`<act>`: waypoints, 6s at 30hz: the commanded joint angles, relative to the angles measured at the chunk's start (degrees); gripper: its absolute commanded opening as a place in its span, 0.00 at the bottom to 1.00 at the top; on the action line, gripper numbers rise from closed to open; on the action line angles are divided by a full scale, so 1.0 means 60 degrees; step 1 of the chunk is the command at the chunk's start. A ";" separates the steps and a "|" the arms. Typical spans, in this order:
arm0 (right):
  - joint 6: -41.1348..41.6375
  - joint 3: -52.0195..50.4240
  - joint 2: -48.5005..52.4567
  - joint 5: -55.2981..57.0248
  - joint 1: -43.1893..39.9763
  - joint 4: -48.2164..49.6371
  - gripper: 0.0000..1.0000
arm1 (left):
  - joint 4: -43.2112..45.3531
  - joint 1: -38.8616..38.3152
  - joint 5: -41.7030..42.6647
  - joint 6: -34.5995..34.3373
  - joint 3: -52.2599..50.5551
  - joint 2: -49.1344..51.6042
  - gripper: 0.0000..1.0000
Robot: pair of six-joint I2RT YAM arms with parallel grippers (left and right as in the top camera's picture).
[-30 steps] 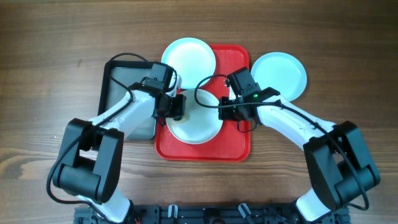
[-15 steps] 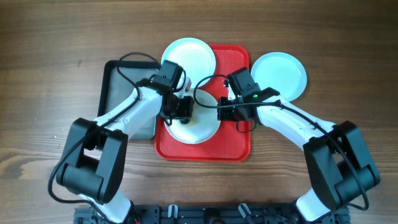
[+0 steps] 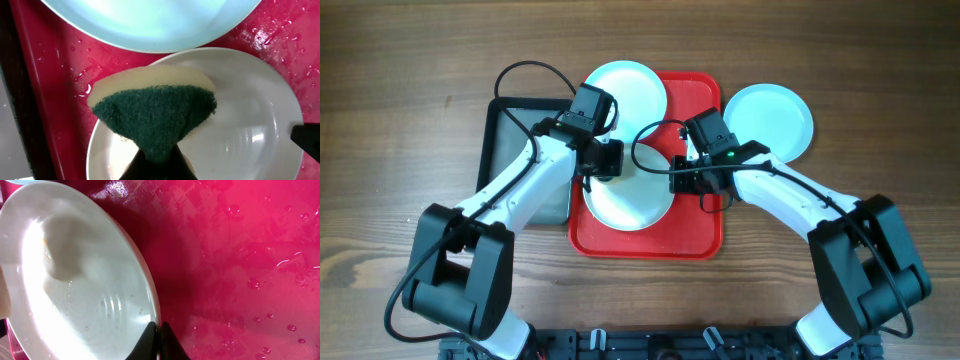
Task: Clean dirty plates on tray and stack at the side
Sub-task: 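Continue scrubbing the white plate with the left gripper's sponge, then drop the sponge into the black basin and raise the left gripper, then lift the white plate with the right gripper and tilt it over the basin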
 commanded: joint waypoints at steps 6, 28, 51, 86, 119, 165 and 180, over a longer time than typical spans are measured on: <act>-0.0073 -0.0015 0.0204 -0.0189 0.0022 0.0058 0.04 | 0.0040 0.0051 -0.0208 0.0131 0.0062 0.0503 0.04; -0.0182 -0.0015 0.0204 -0.0197 0.0022 0.0087 0.04 | 0.0550 -0.0809 0.1756 0.0117 0.0058 0.1949 0.04; -0.0182 -0.0015 0.0204 -0.0197 0.0022 0.0080 0.04 | -0.0561 0.1311 0.2743 0.0131 0.0583 -0.1067 0.04; -0.0219 -0.0015 0.0204 -0.0193 0.0022 0.0066 0.04 | 0.1621 0.3340 -0.2200 0.0616 -0.0499 0.0725 0.10; -0.0208 -0.0015 0.0204 -0.0193 0.0022 0.0062 0.28 | 0.2178 0.6062 -0.2266 -0.0244 -0.0495 -0.2725 1.00; -0.0448 0.0940 -0.1308 0.0350 -0.0007 -0.1504 0.04 | 0.2142 0.6062 -0.2266 -0.0244 -0.0495 -0.2725 1.00; -0.1115 0.2769 -0.1304 0.2193 0.0018 -0.2342 0.04 | 0.2142 0.6062 -0.2266 -0.0244 -0.0495 -0.2725 1.00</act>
